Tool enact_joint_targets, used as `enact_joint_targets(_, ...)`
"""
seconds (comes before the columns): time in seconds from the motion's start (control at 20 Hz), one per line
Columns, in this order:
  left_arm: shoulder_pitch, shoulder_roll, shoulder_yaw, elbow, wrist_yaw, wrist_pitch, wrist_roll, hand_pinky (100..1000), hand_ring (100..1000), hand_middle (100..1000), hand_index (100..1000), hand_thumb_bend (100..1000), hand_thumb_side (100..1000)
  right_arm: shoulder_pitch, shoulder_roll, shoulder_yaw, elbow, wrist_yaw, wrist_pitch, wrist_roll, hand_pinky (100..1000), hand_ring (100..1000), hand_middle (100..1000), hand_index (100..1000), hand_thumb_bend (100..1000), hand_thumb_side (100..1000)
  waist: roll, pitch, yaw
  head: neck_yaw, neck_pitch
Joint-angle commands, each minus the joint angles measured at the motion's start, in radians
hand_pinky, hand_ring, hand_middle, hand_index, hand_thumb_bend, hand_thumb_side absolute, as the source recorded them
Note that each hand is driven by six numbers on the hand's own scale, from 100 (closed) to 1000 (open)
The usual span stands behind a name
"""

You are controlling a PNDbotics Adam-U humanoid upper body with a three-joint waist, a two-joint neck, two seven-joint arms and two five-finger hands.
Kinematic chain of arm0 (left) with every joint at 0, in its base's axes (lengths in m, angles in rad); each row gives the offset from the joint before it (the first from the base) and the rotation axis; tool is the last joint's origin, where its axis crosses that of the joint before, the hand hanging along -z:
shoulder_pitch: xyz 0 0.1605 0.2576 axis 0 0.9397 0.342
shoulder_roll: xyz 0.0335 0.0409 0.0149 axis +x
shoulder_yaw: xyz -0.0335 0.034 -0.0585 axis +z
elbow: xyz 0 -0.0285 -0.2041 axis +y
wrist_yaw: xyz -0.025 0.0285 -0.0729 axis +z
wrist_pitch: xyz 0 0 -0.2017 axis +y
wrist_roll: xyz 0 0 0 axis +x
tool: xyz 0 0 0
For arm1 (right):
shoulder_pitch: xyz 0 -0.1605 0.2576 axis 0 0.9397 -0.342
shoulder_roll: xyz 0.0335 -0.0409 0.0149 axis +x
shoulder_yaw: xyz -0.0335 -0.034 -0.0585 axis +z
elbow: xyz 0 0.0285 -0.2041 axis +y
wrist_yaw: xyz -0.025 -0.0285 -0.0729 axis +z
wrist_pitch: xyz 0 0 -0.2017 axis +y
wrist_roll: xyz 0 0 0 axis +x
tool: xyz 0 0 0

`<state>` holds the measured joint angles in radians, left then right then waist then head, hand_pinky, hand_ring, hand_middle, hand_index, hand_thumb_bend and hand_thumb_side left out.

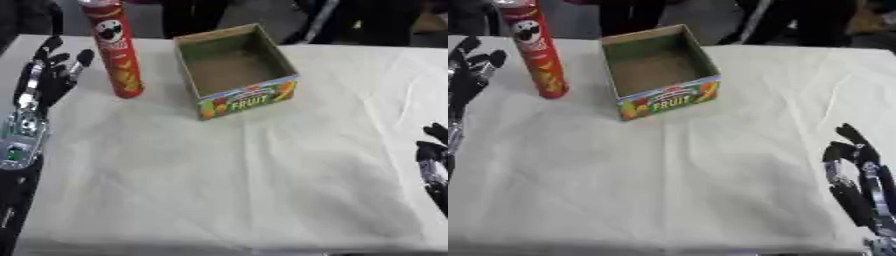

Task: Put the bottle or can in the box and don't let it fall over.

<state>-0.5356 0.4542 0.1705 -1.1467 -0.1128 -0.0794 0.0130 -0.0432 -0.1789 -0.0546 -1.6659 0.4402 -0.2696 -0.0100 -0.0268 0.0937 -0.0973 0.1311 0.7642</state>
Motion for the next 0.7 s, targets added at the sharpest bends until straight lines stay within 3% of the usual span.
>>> enact_joint_targets(0.05,-0.057,0.051,-0.012,0.059,0.0,-0.013,0.005,934,920,965,1000,679,676,-0.007,-0.01,0.001,-0.009,-0.006,-0.002,0.006,845,833,910,1000,100,877,-0.006,-0.022,-0.004,0.005,0.004)
enact_joint_targets(0.7,-0.205,0.098,-0.062,0.228,-0.031,-0.061,-0.004,933,920,963,1000,683,715,-0.017,-0.009,0.009,-0.011,-0.01,-0.004,0.014,845,833,912,1000,100,879,-0.01,-0.006,-0.026,0.009,-0.004)
